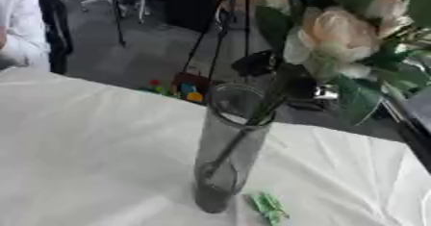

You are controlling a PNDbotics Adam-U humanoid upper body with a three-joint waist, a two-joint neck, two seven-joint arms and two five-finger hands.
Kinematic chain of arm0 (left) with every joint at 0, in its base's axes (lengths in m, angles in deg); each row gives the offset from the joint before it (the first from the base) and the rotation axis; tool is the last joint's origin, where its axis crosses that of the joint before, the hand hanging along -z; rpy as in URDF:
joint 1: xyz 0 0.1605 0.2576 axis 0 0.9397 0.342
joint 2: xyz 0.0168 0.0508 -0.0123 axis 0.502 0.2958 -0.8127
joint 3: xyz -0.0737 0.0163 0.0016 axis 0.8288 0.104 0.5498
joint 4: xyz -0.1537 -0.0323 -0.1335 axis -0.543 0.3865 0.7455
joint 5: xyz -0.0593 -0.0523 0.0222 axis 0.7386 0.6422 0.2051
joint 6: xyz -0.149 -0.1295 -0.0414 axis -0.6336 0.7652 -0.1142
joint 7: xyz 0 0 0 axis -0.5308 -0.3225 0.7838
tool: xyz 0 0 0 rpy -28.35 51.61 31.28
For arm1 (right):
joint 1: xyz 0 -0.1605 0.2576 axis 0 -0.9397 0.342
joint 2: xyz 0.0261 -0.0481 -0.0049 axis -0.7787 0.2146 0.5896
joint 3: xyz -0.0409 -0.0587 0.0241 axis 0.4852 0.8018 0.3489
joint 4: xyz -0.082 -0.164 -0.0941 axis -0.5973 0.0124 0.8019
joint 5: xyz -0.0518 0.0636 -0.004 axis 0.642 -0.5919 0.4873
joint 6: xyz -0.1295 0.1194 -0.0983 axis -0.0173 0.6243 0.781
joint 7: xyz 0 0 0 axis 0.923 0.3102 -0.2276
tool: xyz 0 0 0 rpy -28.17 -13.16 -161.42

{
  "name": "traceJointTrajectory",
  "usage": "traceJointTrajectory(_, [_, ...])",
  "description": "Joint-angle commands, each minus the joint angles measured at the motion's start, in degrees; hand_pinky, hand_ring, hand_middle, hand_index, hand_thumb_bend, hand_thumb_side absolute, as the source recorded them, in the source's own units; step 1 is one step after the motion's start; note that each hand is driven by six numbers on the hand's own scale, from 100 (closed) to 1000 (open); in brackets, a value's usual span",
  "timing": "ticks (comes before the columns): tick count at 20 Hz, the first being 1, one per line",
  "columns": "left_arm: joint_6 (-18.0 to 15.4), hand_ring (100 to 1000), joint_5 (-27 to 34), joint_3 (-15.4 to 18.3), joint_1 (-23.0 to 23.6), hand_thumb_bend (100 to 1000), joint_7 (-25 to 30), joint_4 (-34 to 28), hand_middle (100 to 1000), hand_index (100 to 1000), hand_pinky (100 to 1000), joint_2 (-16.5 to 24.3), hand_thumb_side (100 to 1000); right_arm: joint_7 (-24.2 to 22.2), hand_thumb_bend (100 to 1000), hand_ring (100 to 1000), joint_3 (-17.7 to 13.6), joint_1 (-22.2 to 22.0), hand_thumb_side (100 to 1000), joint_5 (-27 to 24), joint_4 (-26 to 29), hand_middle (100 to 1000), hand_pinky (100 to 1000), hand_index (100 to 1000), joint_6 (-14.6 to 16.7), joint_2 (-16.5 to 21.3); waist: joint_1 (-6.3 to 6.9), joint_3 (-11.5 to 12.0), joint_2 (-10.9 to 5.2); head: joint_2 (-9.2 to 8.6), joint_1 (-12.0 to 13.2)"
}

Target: Arrange flowers into the vase.

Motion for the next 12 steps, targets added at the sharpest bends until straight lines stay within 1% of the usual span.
traceJointTrajectory(1, [0.09,841,-0.32,-0.18,-0.49,263,-0.15,-0.76,741,899,725,0.8,976,-1.08,508,1000,-1.43,0.3,983,-0.98,0.9,1000,1000,1000,1.03,2.91,0.39,-0.26,-1.15,-0.08,-0.41])
traceJointTrajectory(5, [0.12,841,-0.38,-0.21,-0.45,262,-0.15,-0.76,741,899,725,0.75,977,-1.08,500,1000,-1.5,0.3,958,-1.64,0.42,1000,1000,1000,0.99,2.8,0.41,-0.21,-1.07,-0.4,-0.94])
traceJointTrajectory(6, [0.15,841,-0.37,-0.25,-0.44,259,-0.14,-0.76,741,899,725,0.71,977,-1.08,477,1000,-1.54,0.56,960,-1.89,0.22,1000,1000,1000,0.92,2.66,0.4,-0.19,-1.03,-0.52,-1.07])
traceJointTrajectory(10, [0.22,841,-0.4,-0.35,-0.37,260,-0.07,-0.76,741,899,725,0.62,980,-1.08,463,1000,-1.48,1.95,949,-2.82,-1.06,1000,1000,1000,0.61,2.31,0.29,0.0,-0.98,-0.62,-1.51])
traceJointTrajectory(12, [0.27,841,-0.42,-0.44,-0.35,260,-0.01,-0.76,741,899,725,0.62,980,-1.08,464,1000,-1.27,2.79,919,-3.22,-2.0,1000,1000,1000,0.56,2.41,0.1,0.07,-0.97,-0.49,-1.77])
